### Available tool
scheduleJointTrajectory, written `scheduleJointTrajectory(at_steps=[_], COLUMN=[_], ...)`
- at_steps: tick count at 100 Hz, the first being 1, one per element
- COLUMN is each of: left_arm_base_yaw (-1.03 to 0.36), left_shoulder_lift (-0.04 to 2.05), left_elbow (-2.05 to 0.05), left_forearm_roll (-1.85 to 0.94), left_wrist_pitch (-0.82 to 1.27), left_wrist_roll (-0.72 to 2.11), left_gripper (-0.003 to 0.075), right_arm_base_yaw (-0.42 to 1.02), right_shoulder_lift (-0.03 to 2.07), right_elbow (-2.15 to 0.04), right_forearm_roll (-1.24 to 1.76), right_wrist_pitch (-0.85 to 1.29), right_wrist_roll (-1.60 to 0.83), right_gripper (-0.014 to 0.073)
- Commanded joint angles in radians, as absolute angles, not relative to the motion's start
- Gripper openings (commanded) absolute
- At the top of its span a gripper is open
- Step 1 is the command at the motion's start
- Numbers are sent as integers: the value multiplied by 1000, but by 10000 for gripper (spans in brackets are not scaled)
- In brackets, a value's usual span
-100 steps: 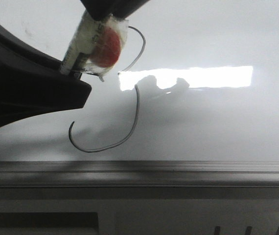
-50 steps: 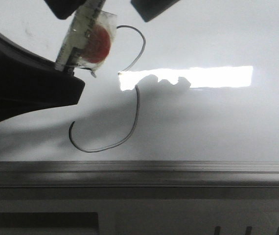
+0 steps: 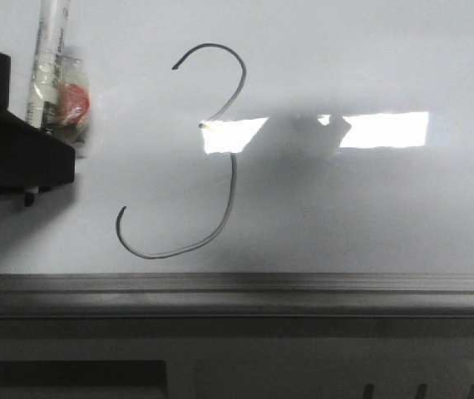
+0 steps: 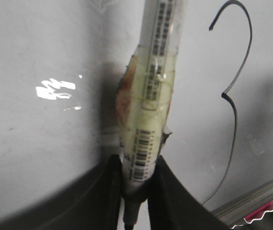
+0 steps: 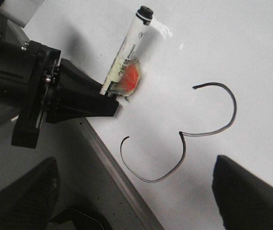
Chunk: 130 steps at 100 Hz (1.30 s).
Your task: Write number 3 on whiteboard
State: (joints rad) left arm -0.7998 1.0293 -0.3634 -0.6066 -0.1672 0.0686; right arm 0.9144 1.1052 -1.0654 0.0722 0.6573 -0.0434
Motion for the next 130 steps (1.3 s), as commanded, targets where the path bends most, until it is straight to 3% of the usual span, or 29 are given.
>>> scheduleJointTrajectory(at_steps=[1,108,117,130], left_arm_base_yaw=[-782,-783,-783,-783], left_shoulder_lift=[1020,1020,1020,1020], left_elbow=[-391,-391,-391,-391], left_forearm_roll=[-629,-776,-776,-776], left_wrist_pitch=[-218,-112,-112,-112], left_wrist_roll=[62,62,62,62], left_gripper=[-20,-18,41,269], right_arm_base_yaw=[907,907,907,907], right_shoulder_lift=[1081,1081,1081,1081], right_elbow=[-1099,-1099,-1099,-1099], right_forearm_roll=[65,65,65,65], right_wrist_pitch=[598,594,594,594], right_wrist_roll=[-53,-53,-53,-51], right_gripper=[575,575,575,575])
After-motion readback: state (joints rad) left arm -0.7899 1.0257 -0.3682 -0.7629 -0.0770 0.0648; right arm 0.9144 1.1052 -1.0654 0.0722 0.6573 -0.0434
